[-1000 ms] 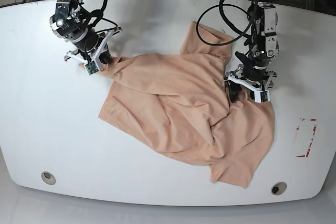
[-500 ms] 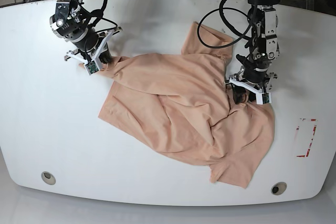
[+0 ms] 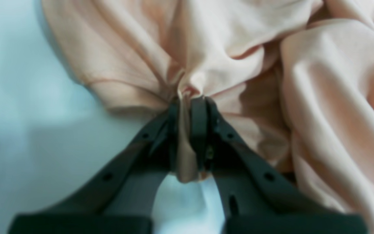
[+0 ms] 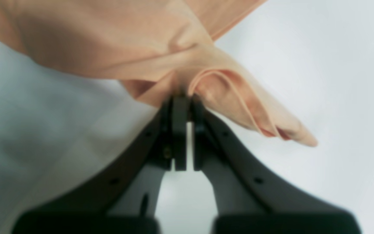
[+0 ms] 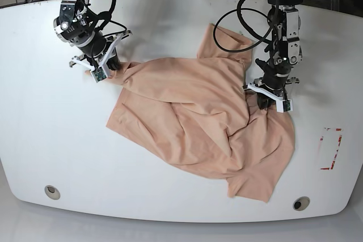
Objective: Fold the T-shirt properly
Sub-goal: 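Pull the grasped fabric outward with the left gripper, away from the right gripper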
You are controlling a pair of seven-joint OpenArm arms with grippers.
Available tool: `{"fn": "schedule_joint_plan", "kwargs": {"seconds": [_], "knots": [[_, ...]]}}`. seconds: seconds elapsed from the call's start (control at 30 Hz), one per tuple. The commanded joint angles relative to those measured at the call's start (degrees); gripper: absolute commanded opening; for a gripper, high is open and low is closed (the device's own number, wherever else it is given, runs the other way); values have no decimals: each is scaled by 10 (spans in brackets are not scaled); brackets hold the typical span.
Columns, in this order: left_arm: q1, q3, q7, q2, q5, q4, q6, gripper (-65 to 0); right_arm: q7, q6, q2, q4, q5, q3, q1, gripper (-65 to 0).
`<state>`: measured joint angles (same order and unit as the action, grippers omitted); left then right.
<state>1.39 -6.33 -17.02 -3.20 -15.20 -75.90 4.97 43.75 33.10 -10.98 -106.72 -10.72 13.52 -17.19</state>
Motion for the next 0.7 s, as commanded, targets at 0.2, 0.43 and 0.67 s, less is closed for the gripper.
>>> {"fn": "schedule_joint_plan", "kwargs": {"seconds": [0.2, 0.43, 0.67], "knots": [[14, 2, 19, -15, 3, -65, 0, -649, -9, 0, -5, -9, -7, 3, 12, -649], [28, 4, 49, -51, 4, -85, 0, -648, -9, -1, -5, -8, -7, 4, 9, -649], [11, 1, 60, -84, 0, -119, 1, -644, -9, 1, -5, -9, -9, 4, 7, -646]]}}
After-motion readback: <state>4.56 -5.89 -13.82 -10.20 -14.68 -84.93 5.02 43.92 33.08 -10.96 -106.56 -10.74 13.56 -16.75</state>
